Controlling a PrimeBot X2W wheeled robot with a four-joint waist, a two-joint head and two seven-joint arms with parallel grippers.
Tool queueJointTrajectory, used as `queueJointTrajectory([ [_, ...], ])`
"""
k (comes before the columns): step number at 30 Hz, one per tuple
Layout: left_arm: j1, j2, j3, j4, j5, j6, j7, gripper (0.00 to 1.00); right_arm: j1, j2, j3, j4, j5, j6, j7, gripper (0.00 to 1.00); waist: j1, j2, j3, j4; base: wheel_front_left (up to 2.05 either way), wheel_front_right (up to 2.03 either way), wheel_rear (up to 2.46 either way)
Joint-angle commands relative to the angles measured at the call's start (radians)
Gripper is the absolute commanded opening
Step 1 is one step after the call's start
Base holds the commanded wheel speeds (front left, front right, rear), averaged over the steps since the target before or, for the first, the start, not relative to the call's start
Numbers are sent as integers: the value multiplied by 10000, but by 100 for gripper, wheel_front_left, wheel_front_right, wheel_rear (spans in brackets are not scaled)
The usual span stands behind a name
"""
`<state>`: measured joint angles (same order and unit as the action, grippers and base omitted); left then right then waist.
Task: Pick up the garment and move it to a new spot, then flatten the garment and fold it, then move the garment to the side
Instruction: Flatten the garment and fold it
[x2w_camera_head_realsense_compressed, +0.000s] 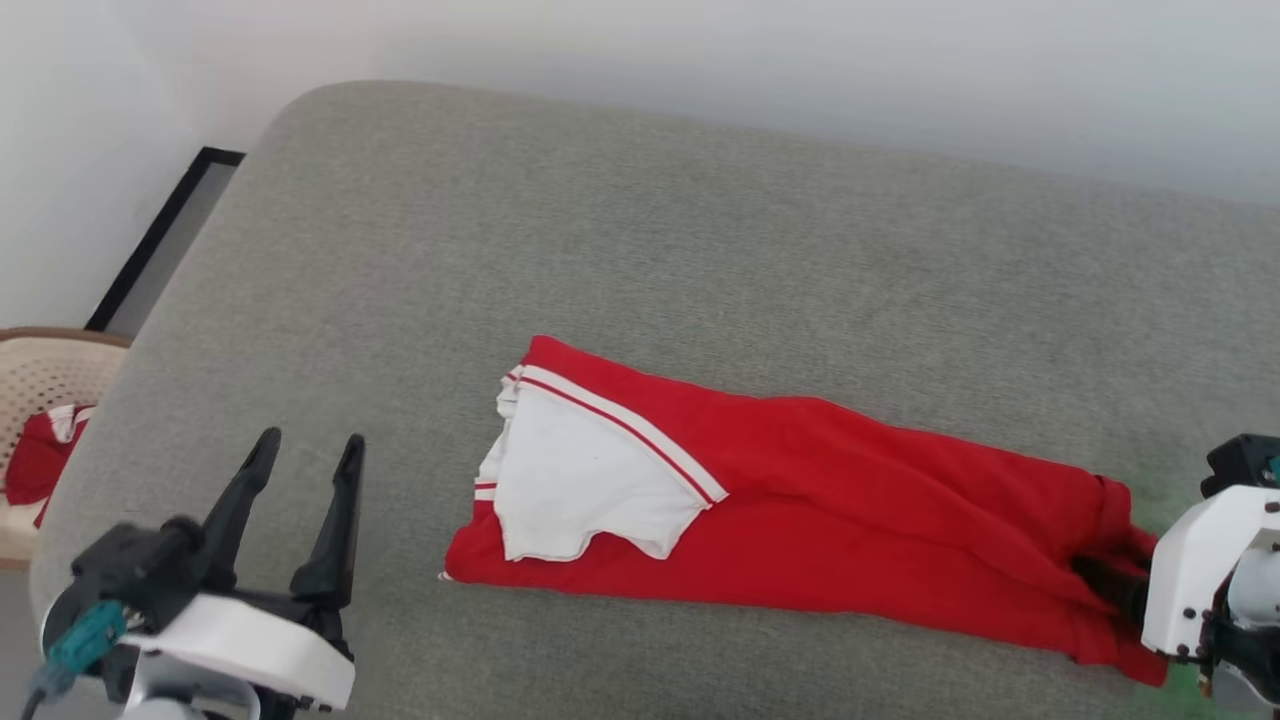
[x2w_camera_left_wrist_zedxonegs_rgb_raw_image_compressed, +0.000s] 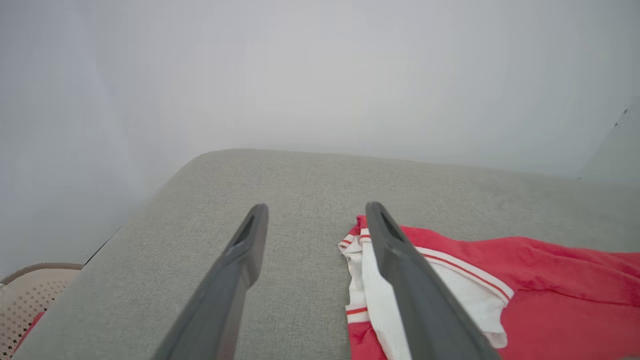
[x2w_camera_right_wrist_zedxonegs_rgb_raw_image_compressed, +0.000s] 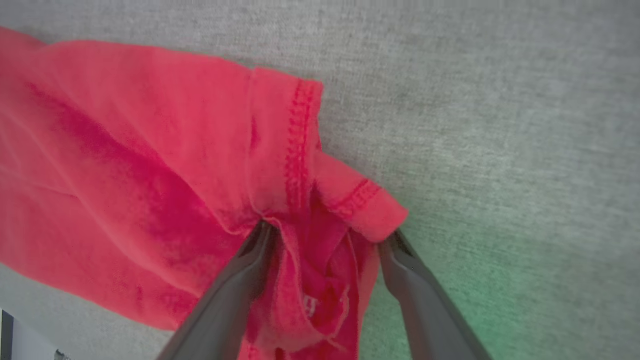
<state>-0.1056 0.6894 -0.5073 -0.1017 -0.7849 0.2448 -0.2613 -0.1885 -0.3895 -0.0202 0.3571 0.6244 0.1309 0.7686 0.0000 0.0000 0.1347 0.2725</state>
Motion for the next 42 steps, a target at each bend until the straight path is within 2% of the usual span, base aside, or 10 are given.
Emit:
queueJointTrajectory([
  [1, 261, -224, 315, -18, 267, -172, -45, 100, -42, 300, 291, 503, 102, -6, 14, 100, 0, 0, 22, 116, 0, 0, 0],
  [4, 646, -596, 819, 8, 608, -521, -46, 100, -230, 471, 544, 1126, 346, -2, 194, 100, 0, 0, 6, 193, 0, 0, 0],
  [5, 750, -736, 975, 28, 700, -622, -44, 100, -276, 529, 666, 1336, 422, -2, 348, 91, 0, 0, -7, 215, 0, 0, 0],
  [6, 856, -823, 1102, 58, 848, -751, -45, 100, -327, 588, 867, 1384, 554, 5, 455, 31, 0, 0, -19, 237, 0, 0, 0],
  [7, 932, -917, 1206, 70, 973, -868, -45, 100, -389, 654, 955, 1441, 745, 34, 549, 0, 0, 0, -30, 256, 0, 0, 0],
  [17, 1546, -2111, 2182, 343, 1493, -1820, -46, 100, -909, 281, 571, 1147, 2107, 19, 693, 0, 0, 0, -255, 161, 0, 0, 0],
  [24, 1824, -2942, 2785, 551, 2028, -2550, -46, 100, -941, -616, -251, 1340, 2076, -7, 320, 0, 0, 0, -422, -319, 0, 0, 0],
  [35, 1784, -3742, 3219, 664, 2685, -3081, -47, 100, -1382, -2052, -1579, 2673, 1089, -5, -368, 0, 0, 0, -471, -1065, 0, 0, 0],
  [39, 1817, -3910, 3371, 703, 2772, -3217, -47, 100, -1619, -1987, -1499, 2592, 974, -5, -151, 0, 0, 0, -482, -1296, 0, 0, 0],
  [42, 1847, -4006, 3455, 706, 2849, -3292, -47, 100, -1473, -1821, -1259, 1778, 1321, -5, 188, 0, 0, 0, -504, -1408, 0, 0, 0],
])
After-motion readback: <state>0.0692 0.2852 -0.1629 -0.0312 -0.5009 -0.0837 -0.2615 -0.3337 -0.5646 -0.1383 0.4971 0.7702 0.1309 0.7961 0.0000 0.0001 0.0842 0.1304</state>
